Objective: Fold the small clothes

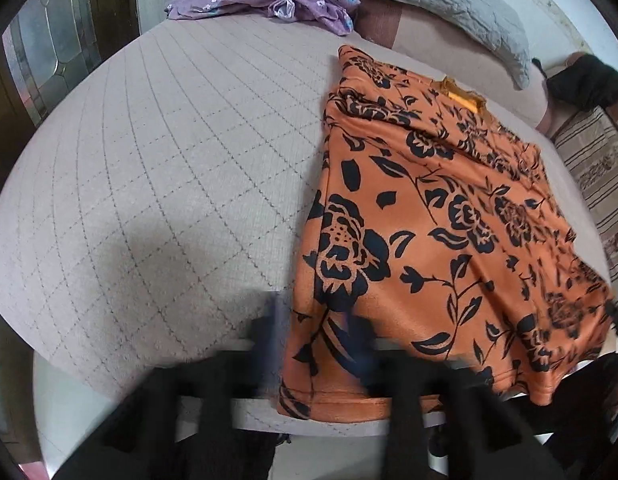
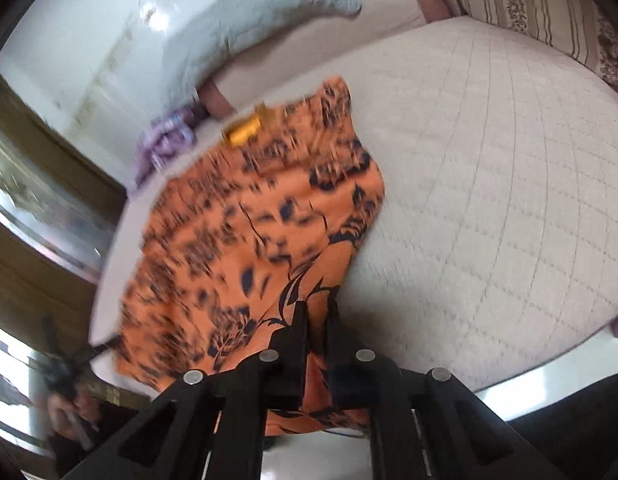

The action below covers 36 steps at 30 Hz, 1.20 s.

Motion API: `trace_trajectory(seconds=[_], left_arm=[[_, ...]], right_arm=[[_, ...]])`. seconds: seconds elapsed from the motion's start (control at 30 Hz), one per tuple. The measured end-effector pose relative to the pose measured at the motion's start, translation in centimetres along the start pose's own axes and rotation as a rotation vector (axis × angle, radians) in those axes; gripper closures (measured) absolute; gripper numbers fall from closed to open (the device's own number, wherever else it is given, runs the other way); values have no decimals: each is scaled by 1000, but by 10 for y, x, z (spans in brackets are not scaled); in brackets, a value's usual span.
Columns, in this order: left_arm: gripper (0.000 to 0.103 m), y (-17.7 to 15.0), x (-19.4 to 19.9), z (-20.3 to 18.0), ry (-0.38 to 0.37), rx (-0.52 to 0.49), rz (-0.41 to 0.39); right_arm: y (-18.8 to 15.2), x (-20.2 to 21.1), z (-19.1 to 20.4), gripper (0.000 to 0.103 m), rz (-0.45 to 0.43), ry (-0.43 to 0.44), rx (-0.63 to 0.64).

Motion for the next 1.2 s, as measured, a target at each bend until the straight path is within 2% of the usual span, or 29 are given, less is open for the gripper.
trace_trajectory(seconds=[0.03,0.1,0.13,0.17,0.2,0.23,0.27,0.3,0.33,0.37,0.4,0.43,0.5,0.53,0.57,0.63,0.7,0.77,0.93,1.03,1.2], left_arm=[[25,1,0,0,16,-9,-6],[23,0,-2,-4,21,-41,-2],[23,-5,-5,-7,10,-58,22],[23,-9,-9,-9,6,-67,46],[29,-13,-13,-9,9,-73,68],[33,-15,-15,-9,31,-88,76],[45,-14,-14,-10,46,-108,62],[64,-14,-13,-13,27,-115,56],[72,-13,-11,-18,-7,-116,53],[87,-13,-11,-20,-18,-116,52],[95,-13,-11,-23,-29,-117,53],[95,-13,-12,-25,-42,-118,55],[96,-11,-10,-27,-39,-128,44],[97,-8,-7,-29,-50,-128,32],[97,-6,-6,-33,-63,-125,20],[97,0,4,-36,-108,-110,-15],[97,7,16,-34,-147,-89,-43],[97,18,28,-34,-191,-60,-69],[97,49,59,-24,-232,-18,-137],[97,78,72,-23,-244,-14,-173],[97,140,80,-28,-268,-2,-210]], right_arm=[[-1,-1,-2,91,26,15,-9],[-8,-10,-10,90,94,2,-27],[-14,-16,-17,86,130,-14,-42],[-19,-21,-23,79,157,-32,-59],[-23,-26,-28,74,176,-50,-77],[-27,-30,-34,59,186,-70,-90],[-29,-32,-39,34,194,-88,-98],[-31,-34,-41,26,201,-100,-103],[-30,-36,-41,24,195,-101,-95],[-29,-38,-40,24,184,-101,-79],[-30,-40,-38,24,175,-102,-55],[-34,-43,-36,26,184,-120,-20],[-39,-48,-31,39,189,-191,78],[-43,-49,-26,65,192,-221,133],[-45,-50,-19,94,197,-220,166],[-48,-48,-2,96,217,-117,156],[-43,-41,6,96,202,-78,138],[-30,-30,14,96,178,-2,83],[25,9,33,96,62,157,9],[64,22,45,96,2,212,-14],[128,13,54,96,-79,288,-85]])
Point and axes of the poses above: each gripper's, at about its wrist camera, not at the fingertips, and x roughly against the way its jaws point, z to its left, y to its top, the point moved 10 cm from there along -x, roughly the way its jaws point, and after that the axes turned 3 degrees about -z, right-handed, at the moved point
